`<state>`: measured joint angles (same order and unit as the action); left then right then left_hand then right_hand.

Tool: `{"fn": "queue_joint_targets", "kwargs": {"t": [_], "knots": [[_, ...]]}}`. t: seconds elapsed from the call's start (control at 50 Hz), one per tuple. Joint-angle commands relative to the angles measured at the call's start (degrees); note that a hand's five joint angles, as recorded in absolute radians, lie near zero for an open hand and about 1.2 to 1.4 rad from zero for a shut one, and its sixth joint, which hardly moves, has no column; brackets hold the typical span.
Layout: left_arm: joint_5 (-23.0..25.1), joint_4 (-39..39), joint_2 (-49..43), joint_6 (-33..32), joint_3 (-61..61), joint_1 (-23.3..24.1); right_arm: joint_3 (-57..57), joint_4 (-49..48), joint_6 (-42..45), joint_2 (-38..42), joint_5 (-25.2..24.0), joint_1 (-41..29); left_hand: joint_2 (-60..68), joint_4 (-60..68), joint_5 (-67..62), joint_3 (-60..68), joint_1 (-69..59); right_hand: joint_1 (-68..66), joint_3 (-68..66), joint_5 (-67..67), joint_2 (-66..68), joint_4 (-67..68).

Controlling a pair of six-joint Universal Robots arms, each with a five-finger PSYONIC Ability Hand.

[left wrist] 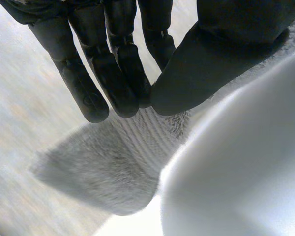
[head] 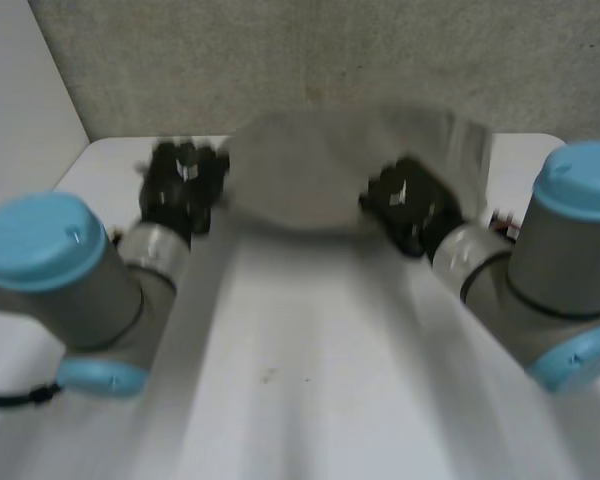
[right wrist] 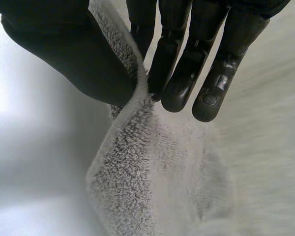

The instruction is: Fold the laundry

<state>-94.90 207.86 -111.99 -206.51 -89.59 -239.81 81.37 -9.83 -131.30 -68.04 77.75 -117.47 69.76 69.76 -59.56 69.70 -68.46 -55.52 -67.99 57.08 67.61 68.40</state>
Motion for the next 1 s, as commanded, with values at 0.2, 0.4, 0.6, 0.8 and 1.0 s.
{"fn": "queue_joint_targets", "kwargs": {"t": [0.2,0.4,0.6,0.8,1.0], "knots": [[0.3,-10.9,-0.8,0.8,-13.3,4.6,13.0,6.1,-0.5,3.6,-1.6,0.0,-17.8,-17.8,17.6,-17.8,16.5,-24.5,-12.0,12.9,12.4,11.6],[0.7,-11.9,1.9,0.6,-12.6,4.7,15.9,6.0,-1.6,1.0,-1.6,0.7,-49.3,-49.3,49.1,-49.2,48.0,-24.5,-12.0,12.9,12.4,11.6],[9.7,-11.8,4.3,0.4,-9.3,0.2,15.9,5.7,-4.8,1.3,-2.0,0.8,-48.6,-48.6,48.4,-48.5,47.3,-24.5,-12.0,12.9,12.4,11.6],[24.8,-17.5,1.4,-5.2,-4.1,-6.6,16.1,5.5,-4.8,1.9,-1.9,0.4,-46.9,-46.9,46.7,-46.9,45.6,-24.5,-12.0,12.9,12.4,11.6],[24.4,-26.5,1.6,-5.1,-8.0,-8.8,14.5,5.8,-14.5,1.7,-1.1,0.6,-44.6,-44.6,44.4,-44.5,43.3,-24.5,-12.0,12.9,12.4,11.6]]}}
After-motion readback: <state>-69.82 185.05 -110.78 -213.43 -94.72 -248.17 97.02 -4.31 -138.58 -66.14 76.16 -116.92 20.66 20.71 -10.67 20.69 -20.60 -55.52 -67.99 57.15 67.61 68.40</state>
